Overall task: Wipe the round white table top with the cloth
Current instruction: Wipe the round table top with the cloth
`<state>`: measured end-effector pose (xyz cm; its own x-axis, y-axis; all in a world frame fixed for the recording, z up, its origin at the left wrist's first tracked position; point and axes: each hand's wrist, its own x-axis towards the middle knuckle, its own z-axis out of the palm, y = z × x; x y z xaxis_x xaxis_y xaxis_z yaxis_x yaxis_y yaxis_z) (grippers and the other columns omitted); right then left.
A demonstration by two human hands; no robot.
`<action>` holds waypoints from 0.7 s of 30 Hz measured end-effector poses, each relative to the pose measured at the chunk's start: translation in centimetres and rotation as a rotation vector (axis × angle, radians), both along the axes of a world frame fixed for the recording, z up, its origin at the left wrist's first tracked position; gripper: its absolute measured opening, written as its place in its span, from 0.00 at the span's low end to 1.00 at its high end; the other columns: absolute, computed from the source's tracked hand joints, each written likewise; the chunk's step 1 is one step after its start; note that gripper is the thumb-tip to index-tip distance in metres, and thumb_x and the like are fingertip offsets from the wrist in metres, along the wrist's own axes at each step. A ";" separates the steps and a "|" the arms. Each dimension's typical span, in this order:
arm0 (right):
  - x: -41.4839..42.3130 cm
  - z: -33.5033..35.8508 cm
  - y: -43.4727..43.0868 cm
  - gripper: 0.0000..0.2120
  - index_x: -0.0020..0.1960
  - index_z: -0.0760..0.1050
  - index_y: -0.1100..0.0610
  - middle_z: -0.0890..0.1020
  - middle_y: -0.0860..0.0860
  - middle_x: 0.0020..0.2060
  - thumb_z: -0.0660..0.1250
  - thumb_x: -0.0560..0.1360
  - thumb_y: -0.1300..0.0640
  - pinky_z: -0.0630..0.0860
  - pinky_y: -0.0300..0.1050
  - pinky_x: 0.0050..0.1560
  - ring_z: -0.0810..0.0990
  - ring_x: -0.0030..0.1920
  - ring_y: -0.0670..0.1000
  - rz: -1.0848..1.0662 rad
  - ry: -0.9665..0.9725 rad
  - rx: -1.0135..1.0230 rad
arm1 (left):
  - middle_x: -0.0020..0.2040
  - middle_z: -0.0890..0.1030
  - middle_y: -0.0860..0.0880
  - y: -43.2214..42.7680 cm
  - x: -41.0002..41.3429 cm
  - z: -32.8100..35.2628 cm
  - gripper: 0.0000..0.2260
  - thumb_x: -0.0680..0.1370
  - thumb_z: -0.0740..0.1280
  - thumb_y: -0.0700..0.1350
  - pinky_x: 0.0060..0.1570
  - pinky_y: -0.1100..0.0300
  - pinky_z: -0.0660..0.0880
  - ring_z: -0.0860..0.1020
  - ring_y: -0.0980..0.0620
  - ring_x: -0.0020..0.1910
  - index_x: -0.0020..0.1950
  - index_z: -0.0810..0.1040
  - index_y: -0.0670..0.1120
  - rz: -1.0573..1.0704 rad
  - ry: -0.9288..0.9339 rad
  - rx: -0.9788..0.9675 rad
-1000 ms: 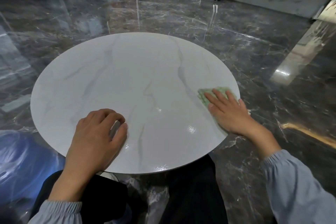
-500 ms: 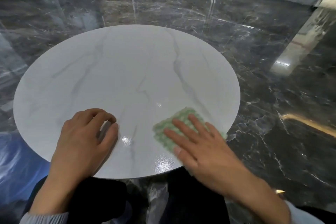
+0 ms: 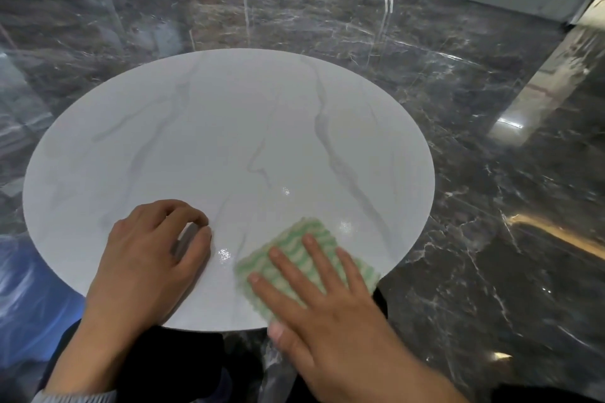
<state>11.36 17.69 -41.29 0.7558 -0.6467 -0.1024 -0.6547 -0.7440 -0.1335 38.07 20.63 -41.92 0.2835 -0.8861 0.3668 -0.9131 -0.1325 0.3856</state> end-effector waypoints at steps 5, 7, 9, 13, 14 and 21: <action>-2.0 1.2 -2.7 0.23 0.77 0.38 0.24 0.37 0.28 0.78 0.39 0.84 0.35 0.30 0.50 0.77 0.28 0.79 0.43 -0.041 -0.077 0.114 | 0.53 0.80 0.56 0.0 -0.1 0.0 0.09 0.78 0.64 0.54 0.55 0.52 0.66 0.76 0.46 0.56 0.51 0.83 0.54 -0.006 0.013 -0.006; -3.5 1.3 -6.8 0.23 0.74 0.34 0.21 0.33 0.27 0.76 0.32 0.79 0.31 0.31 0.50 0.79 0.26 0.78 0.42 -0.145 -0.025 0.081 | 0.53 0.80 0.56 -0.1 0.0 0.1 0.08 0.78 0.65 0.53 0.56 0.51 0.67 0.77 0.46 0.56 0.51 0.83 0.54 -0.012 0.022 -0.007; -5.1 1.0 -12.0 0.24 0.73 0.36 0.21 0.35 0.28 0.77 0.32 0.78 0.31 0.37 0.54 0.80 0.31 0.81 0.44 -0.299 0.004 0.086 | 0.52 0.80 0.56 -0.1 0.0 0.0 0.08 0.78 0.65 0.53 0.55 0.48 0.70 0.77 0.46 0.55 0.50 0.83 0.53 -0.013 0.033 -0.021; -7.2 1.3 -22.3 0.24 0.79 0.40 0.29 0.42 0.37 0.83 0.40 0.85 0.38 0.40 0.63 0.80 0.37 0.83 0.51 -0.524 0.056 0.105 | 0.51 0.81 0.55 -0.2 0.1 0.1 0.08 0.78 0.65 0.52 0.53 0.44 0.73 0.78 0.45 0.52 0.49 0.83 0.53 -0.021 0.031 -0.045; -7.1 1.5 -23.6 0.24 0.80 0.41 0.31 0.42 0.38 0.83 0.40 0.85 0.40 0.40 0.64 0.79 0.37 0.83 0.52 -0.536 0.079 0.111 | 0.51 0.81 0.56 -0.2 0.1 0.1 0.07 0.78 0.65 0.51 0.53 0.44 0.73 0.78 0.45 0.52 0.49 0.83 0.53 -0.024 0.031 -0.044; -5.9 1.3 -16.1 0.27 0.79 0.36 0.30 0.36 0.37 0.81 0.34 0.81 0.35 0.34 0.61 0.79 0.31 0.81 0.50 -0.509 0.057 0.133 | 0.51 0.81 0.55 -0.1 0.2 0.1 0.07 0.78 0.66 0.51 0.54 0.42 0.74 0.79 0.43 0.54 0.49 0.83 0.53 -0.022 0.042 -0.045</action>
